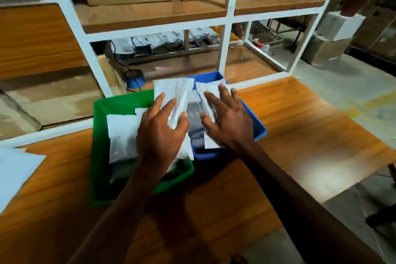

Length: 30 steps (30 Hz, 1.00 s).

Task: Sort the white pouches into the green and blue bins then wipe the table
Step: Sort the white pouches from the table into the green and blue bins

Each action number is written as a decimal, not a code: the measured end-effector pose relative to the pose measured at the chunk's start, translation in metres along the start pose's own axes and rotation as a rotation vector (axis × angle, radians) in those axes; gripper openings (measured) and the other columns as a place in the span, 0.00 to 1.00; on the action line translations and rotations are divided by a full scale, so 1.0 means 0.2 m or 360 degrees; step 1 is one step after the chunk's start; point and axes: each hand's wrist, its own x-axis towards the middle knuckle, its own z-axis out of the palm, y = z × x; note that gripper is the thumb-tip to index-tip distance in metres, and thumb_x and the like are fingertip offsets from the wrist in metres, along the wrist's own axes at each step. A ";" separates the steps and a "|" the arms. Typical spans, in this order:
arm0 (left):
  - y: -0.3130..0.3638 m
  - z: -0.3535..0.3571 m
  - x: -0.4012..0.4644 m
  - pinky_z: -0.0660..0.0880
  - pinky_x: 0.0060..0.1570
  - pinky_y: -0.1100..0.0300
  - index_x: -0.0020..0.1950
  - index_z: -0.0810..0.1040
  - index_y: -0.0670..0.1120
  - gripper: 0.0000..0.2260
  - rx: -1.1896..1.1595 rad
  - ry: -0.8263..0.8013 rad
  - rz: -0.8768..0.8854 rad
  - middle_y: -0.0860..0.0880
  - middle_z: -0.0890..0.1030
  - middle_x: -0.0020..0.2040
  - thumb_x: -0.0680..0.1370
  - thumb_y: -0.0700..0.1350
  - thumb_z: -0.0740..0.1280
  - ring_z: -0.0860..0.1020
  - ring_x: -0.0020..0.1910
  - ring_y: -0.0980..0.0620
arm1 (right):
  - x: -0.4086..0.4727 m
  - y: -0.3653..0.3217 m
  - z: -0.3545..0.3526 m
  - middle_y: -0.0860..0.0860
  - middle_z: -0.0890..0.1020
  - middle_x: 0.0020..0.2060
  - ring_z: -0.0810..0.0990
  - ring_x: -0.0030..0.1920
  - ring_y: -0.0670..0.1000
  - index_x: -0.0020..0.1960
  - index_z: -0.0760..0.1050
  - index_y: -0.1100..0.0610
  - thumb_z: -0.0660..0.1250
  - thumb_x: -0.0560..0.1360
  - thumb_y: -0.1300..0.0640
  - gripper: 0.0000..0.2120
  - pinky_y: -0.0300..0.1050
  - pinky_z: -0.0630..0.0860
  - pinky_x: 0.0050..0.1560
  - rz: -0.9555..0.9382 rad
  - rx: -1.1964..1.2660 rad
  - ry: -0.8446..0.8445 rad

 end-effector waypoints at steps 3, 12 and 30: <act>0.02 0.06 0.05 0.73 0.60 0.50 0.64 0.81 0.47 0.20 0.0163 0.0129 -0.0107 0.47 0.74 0.71 0.75 0.54 0.65 0.77 0.64 0.42 | 0.19 0.06 0.11 0.50 0.58 0.80 0.51 0.80 0.58 0.77 0.62 0.41 0.62 0.76 0.39 0.30 0.61 0.69 0.69 -0.0108 0.0015 -0.0200; 0.05 0.07 0.01 0.72 0.64 0.46 0.65 0.79 0.45 0.21 0.0423 0.0346 -0.0341 0.42 0.75 0.70 0.76 0.54 0.65 0.75 0.66 0.41 | 0.46 0.01 0.49 0.56 0.43 0.81 0.39 0.80 0.62 0.80 0.54 0.44 0.52 0.81 0.39 0.29 0.61 0.49 0.78 -0.0238 -0.0142 -0.0777; 0.07 0.34 0.17 0.71 0.64 0.51 0.65 0.80 0.49 0.24 0.0255 0.0086 -0.0257 0.48 0.74 0.72 0.74 0.57 0.61 0.74 0.67 0.44 | 0.29 0.22 0.12 0.60 0.51 0.81 0.47 0.81 0.61 0.81 0.54 0.52 0.45 0.84 0.42 0.28 0.59 0.46 0.78 -0.0033 -0.0026 -0.0396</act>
